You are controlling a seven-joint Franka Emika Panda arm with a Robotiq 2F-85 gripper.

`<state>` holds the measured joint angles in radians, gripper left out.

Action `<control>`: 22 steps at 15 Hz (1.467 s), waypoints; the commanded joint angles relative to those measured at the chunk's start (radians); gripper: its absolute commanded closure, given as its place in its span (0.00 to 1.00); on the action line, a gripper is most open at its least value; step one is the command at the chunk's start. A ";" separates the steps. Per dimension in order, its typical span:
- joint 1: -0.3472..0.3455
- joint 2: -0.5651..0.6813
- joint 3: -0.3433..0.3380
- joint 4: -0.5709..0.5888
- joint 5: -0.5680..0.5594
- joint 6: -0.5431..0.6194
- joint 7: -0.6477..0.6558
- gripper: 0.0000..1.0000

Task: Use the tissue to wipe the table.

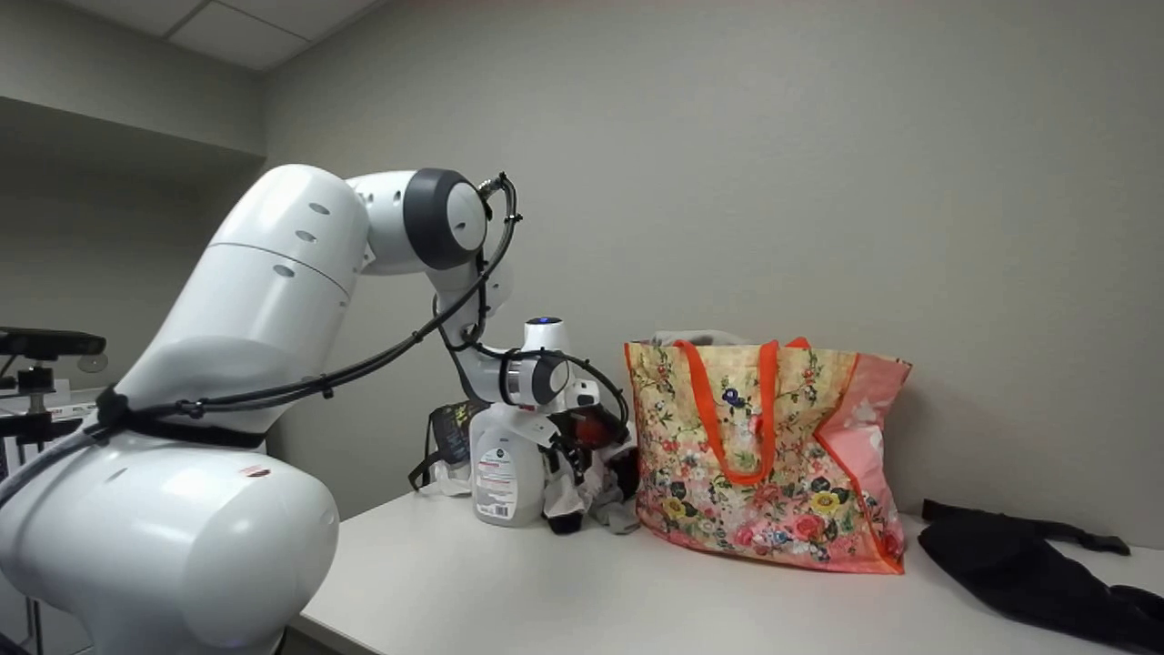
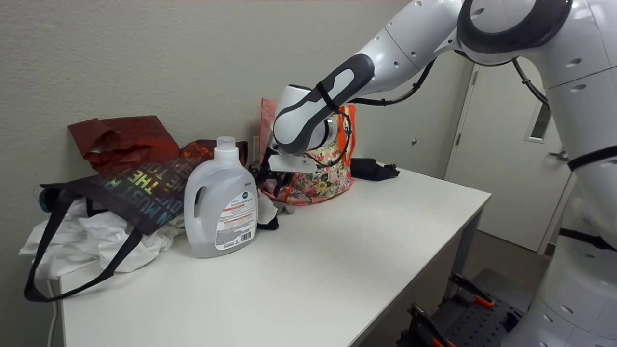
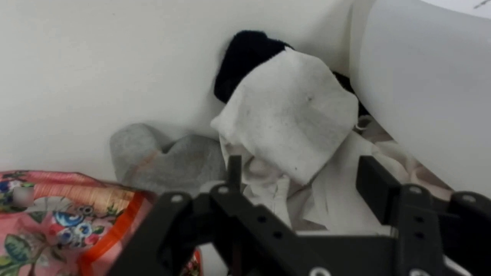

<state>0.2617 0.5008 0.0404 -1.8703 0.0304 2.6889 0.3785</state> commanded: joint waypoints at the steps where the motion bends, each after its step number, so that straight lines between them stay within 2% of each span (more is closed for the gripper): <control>1: -0.008 -0.018 0.015 0.030 0.041 -0.048 0.009 0.00; 4: -0.020 -0.083 0.028 0.014 0.074 -0.175 0.004 0.00; 7: -0.049 -0.175 0.059 -0.012 0.125 -0.368 -0.034 0.00; 13: -0.092 -0.440 0.069 -0.105 0.187 -0.667 -0.087 0.00; 17: -0.125 -0.622 0.049 -0.170 0.215 -0.749 -0.105 0.00; 22: -0.165 -0.770 0.040 -0.225 0.192 -0.772 -0.088 0.00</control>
<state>0.1185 -0.1817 0.0805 -2.0351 0.2187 1.9305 0.2990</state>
